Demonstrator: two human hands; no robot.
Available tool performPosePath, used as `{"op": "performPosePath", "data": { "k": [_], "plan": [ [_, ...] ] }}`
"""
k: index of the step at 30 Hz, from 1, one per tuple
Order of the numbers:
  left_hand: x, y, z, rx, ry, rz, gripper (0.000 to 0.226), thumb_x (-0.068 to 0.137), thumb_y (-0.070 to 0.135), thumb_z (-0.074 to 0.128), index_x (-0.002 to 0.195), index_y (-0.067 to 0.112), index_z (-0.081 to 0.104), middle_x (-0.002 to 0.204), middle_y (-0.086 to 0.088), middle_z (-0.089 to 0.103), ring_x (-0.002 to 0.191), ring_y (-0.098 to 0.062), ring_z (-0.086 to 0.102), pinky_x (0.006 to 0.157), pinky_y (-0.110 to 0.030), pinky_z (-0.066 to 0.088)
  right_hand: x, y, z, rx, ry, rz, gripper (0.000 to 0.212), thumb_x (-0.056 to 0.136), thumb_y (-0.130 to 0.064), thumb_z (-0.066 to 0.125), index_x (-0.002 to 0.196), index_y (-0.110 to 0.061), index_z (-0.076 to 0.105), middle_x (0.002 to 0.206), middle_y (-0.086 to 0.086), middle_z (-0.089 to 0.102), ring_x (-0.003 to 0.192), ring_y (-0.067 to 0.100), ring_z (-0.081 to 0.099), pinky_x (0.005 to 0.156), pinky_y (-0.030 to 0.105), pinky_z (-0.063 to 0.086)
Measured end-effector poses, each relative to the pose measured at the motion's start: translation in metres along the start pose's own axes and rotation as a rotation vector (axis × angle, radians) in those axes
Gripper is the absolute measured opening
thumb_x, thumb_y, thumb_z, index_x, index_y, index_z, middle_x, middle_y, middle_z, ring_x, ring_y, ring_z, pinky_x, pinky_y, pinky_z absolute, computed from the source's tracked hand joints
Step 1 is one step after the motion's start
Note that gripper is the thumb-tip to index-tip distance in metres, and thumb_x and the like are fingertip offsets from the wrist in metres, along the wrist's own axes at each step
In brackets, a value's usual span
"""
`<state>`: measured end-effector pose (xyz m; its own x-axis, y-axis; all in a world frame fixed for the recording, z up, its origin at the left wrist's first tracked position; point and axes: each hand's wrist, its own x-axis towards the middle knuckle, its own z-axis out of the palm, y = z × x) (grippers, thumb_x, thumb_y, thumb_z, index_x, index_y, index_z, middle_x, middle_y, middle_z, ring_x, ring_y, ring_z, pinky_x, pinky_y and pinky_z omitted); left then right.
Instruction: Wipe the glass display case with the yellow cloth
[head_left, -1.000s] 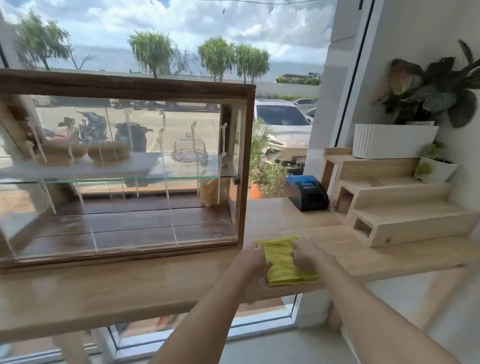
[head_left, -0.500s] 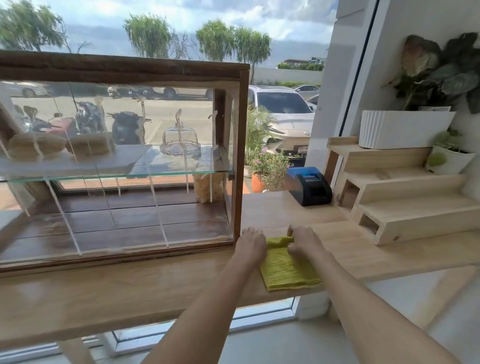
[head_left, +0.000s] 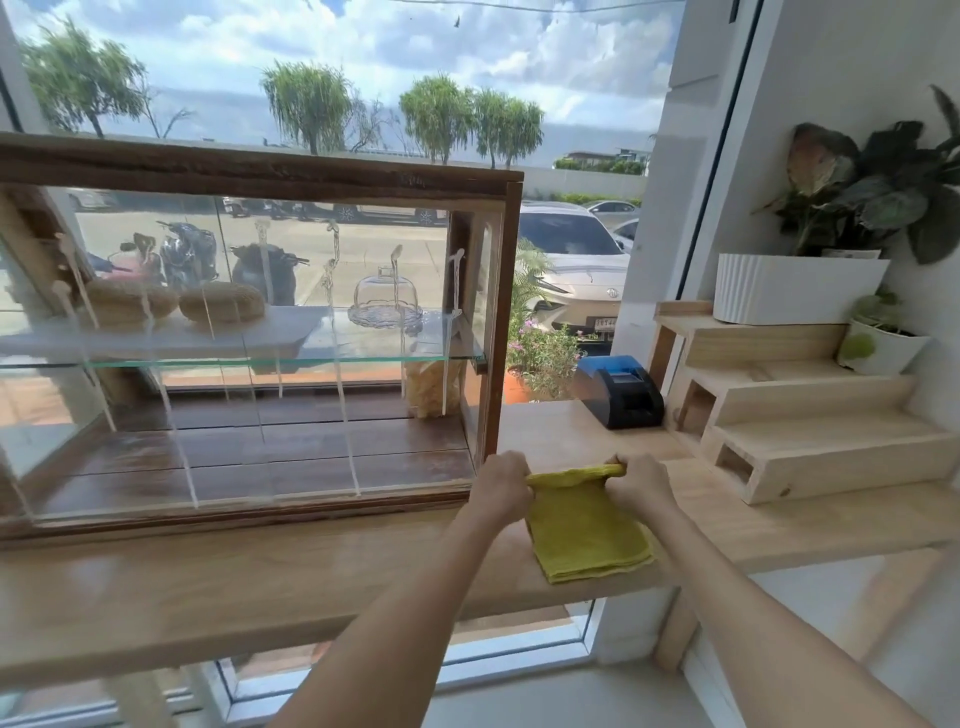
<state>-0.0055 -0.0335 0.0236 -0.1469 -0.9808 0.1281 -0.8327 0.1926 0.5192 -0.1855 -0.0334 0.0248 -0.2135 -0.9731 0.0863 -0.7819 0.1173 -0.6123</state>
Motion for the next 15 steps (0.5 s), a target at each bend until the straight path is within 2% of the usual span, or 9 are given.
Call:
{"op": "performPosePath", "data": {
  "k": [3, 6, 10, 13, 15],
  "plan": [
    [-0.008, -0.002, -0.018, -0.048, 0.041, 0.035, 0.017, 0.083, 0.012, 0.066, 0.099, 0.005, 0.063, 0.099, -0.011, 0.067, 0.093, -0.026, 0.062, 0.072, -0.034, 0.047, -0.007, -0.012, -0.001, 0.069, 0.048, -0.029, 0.02, 0.072, 0.004, 0.051, 0.072, -0.011, 0.064, 0.069, 0.007, 0.061, 0.073, 0.024, 0.055, 0.055, 0.03, 0.037],
    [-0.018, -0.01, -0.04, -0.067, 0.067, 0.061, 0.019, 0.082, 0.017, 0.067, 0.099, 0.009, 0.067, 0.095, -0.007, 0.07, 0.09, -0.022, 0.064, 0.072, -0.034, 0.05, -0.016, -0.029, -0.002, 0.107, 0.09, -0.081, 0.021, 0.074, 0.004, 0.054, 0.073, -0.014, 0.065, 0.071, 0.006, 0.063, 0.073, 0.021, 0.055, 0.056, 0.029, 0.039],
    [-0.037, -0.028, -0.071, -0.108, 0.081, 0.083, 0.014, 0.082, 0.021, 0.067, 0.083, 0.007, 0.07, 0.075, -0.005, 0.066, 0.08, -0.025, 0.064, 0.067, -0.035, 0.049, -0.034, -0.053, -0.002, 0.135, 0.108, -0.158, 0.024, 0.079, 0.004, 0.055, 0.078, -0.017, 0.065, 0.074, -0.001, 0.062, 0.074, 0.016, 0.053, 0.055, 0.021, 0.036],
    [-0.054, -0.044, -0.097, -0.151, 0.105, 0.083, 0.018, 0.083, 0.024, 0.068, 0.081, 0.006, 0.069, 0.076, -0.006, 0.064, 0.076, -0.024, 0.061, 0.065, -0.033, 0.046, -0.046, -0.075, 0.0, 0.118, 0.092, -0.208, 0.022, 0.083, 0.001, 0.058, 0.084, -0.019, 0.067, 0.077, -0.001, 0.063, 0.078, 0.018, 0.055, 0.056, 0.017, 0.034],
    [-0.064, -0.056, -0.114, -0.183, 0.141, 0.078, 0.015, 0.084, 0.024, 0.065, 0.083, 0.009, 0.069, 0.078, -0.004, 0.064, 0.075, -0.021, 0.059, 0.069, -0.033, 0.047, -0.053, -0.094, 0.003, 0.137, 0.11, -0.242, 0.022, 0.082, 0.0, 0.06, 0.081, -0.021, 0.068, 0.078, -0.001, 0.063, 0.079, 0.019, 0.056, 0.057, 0.018, 0.037]
  ]
}}
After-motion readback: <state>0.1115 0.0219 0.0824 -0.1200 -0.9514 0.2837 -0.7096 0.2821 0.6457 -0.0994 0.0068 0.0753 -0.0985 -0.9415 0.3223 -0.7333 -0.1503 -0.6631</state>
